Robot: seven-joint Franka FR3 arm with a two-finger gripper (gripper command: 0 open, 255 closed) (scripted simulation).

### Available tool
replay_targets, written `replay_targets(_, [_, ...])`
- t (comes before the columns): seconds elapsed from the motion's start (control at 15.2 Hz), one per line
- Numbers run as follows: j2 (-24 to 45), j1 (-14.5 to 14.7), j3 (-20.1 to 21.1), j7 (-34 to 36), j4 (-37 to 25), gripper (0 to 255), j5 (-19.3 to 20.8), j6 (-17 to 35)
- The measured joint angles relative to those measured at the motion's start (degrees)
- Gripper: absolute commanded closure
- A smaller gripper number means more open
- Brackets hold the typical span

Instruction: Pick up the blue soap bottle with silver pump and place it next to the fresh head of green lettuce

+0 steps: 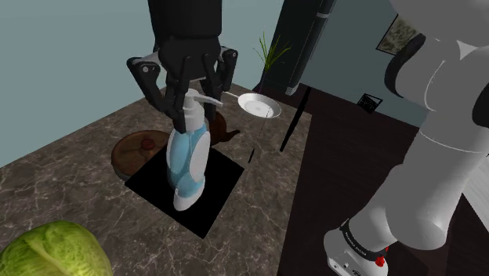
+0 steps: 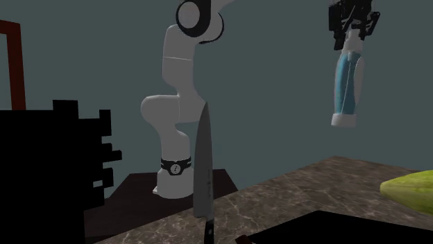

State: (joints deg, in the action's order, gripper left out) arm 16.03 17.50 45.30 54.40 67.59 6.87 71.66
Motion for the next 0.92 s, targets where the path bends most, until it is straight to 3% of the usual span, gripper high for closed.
replay_targets(0.13, [6.4, 5.1, -0.1, 2.8, -6.9, 255, 4.2, -1.6])
replay_targets(0.33, [16.8, 15.0, -2.0, 4.8, -22.0, 255, 10.6, -6.5])
replay_targets(0.53, [18.4, 15.9, -2.4, 5.2, -22.0, 255, 11.3, -5.2])
replay_targets(0.92, [14.6, 10.7, -1.2, 5.4, -9.7, 255, 8.8, 2.6])
